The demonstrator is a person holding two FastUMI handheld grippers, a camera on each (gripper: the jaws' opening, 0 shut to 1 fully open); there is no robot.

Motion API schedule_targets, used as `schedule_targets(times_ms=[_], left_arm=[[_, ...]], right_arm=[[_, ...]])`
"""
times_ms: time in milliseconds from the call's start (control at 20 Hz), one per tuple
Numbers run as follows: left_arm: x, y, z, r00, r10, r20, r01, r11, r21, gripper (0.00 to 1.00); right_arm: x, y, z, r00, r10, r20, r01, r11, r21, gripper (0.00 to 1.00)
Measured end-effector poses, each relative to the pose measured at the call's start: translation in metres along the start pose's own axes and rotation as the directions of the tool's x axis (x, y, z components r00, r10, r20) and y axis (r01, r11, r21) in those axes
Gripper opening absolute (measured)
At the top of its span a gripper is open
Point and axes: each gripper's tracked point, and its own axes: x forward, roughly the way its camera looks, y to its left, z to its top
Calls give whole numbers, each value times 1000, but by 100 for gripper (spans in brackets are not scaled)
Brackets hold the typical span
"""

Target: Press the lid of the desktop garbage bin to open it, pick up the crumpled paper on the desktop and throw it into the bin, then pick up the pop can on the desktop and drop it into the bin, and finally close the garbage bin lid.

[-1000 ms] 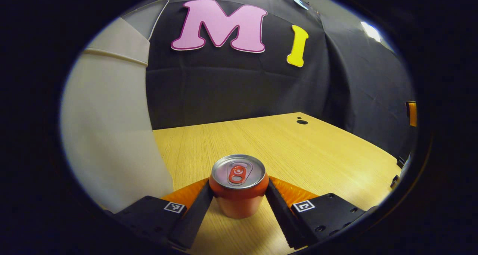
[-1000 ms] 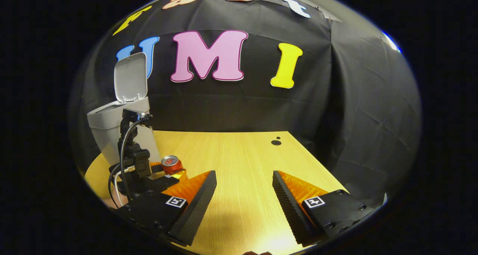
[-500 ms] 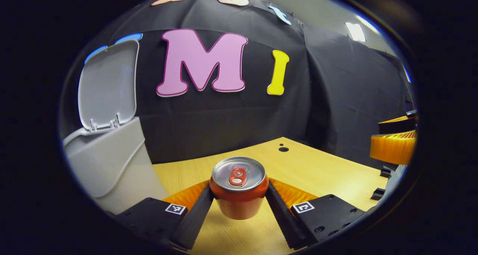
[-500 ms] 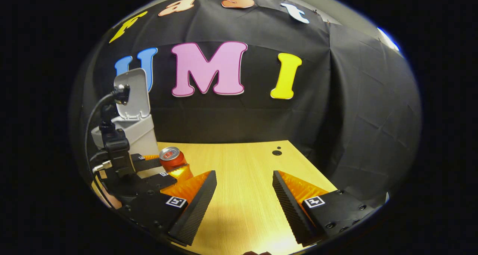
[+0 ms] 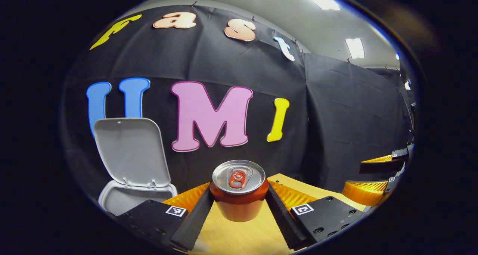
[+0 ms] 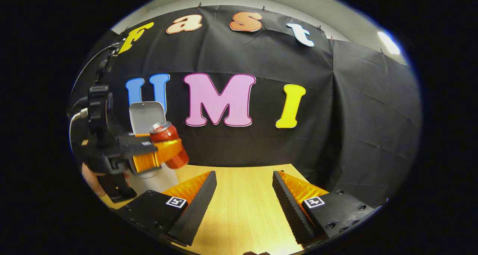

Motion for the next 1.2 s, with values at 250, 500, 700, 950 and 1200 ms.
schedule_targets(times_ms=[250,500,700,950,1200], left_arm=[[-23,104,20,983,184,24,-185,979,82,87],[-24,161,-23,963,258,-72,-254,965,66,87],[-30,171,-47,955,273,-115,-274,962,12,88],[-31,171,-59,950,282,-134,-278,959,47,89],[-37,181,-54,937,324,-128,-321,946,42,92]], right_arm=[[-15,1,8,1000,11,9,-11,1000,5,97],[-20,-6,26,999,-9,48,8,1000,24,97],[-26,-15,39,996,-21,81,21,1000,9,97],[-27,-13,35,998,0,63,1,1000,-14,97],[-30,-1,36,997,50,66,-48,998,-31,97]])
